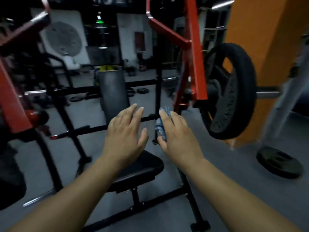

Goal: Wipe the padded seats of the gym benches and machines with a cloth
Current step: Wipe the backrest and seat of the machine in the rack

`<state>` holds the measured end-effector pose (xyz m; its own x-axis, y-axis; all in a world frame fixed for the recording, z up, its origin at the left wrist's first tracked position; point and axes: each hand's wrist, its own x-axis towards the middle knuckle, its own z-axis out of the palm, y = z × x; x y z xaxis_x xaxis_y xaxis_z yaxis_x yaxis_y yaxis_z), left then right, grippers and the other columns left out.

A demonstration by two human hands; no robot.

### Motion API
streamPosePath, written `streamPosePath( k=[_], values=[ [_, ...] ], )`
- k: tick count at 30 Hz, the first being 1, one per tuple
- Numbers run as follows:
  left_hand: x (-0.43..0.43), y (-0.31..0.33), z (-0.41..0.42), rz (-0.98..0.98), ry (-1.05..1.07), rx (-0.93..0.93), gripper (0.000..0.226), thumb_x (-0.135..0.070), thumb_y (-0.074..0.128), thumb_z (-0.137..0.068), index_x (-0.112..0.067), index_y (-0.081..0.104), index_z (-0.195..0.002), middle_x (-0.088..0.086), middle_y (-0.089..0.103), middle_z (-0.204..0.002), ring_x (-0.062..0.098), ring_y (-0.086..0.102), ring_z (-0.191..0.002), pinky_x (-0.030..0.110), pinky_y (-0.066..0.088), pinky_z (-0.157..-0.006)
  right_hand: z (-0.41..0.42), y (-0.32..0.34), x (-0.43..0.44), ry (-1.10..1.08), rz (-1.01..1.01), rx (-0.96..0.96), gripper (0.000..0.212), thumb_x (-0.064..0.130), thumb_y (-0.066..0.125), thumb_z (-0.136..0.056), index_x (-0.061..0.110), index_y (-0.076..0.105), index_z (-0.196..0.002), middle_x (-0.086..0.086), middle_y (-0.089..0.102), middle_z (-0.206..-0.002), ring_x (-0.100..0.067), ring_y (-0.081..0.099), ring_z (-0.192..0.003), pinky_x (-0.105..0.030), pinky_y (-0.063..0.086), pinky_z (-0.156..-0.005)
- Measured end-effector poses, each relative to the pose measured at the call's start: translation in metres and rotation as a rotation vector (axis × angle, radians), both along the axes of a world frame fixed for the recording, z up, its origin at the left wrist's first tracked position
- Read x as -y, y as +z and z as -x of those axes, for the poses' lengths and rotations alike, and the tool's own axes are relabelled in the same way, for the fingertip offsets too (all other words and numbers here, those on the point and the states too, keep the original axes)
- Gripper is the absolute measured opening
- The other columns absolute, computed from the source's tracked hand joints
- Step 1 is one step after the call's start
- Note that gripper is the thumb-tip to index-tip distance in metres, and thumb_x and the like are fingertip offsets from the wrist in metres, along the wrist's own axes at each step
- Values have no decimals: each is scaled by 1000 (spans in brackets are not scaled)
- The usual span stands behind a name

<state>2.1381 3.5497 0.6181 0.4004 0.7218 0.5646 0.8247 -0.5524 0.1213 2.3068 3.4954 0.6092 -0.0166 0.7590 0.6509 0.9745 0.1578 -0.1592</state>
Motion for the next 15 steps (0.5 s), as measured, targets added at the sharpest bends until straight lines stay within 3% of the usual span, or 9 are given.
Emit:
streamPosePath(
  k=[5,10,15],
  values=[
    [-39,-7,37,-2,208,-11,67,-49,30,-94,-20,30,-154,4,28,-160,23,27,-145,45,27,-115,25,-4,-72,168,-16,-28,73,23,72,-84,9,40,-148,-13,50,-136,-31,51,-120,-41,55,-89],
    [-101,-9,54,-5,280,18,67,-48,31,-93,-20,32,-153,4,31,-159,22,28,-144,45,28,-114,51,-6,-151,252,-25,-35,70,24,69,-87,10,38,-149,-14,49,-137,-31,49,-125,-42,53,-95],
    [-171,-13,55,12,314,67,68,-50,28,-92,-22,29,-154,2,28,-160,22,27,-144,45,26,-115,62,-8,-230,250,-25,-40,70,25,69,-87,8,40,-148,-16,51,-135,-33,50,-122,-42,52,-90]
  ],
)
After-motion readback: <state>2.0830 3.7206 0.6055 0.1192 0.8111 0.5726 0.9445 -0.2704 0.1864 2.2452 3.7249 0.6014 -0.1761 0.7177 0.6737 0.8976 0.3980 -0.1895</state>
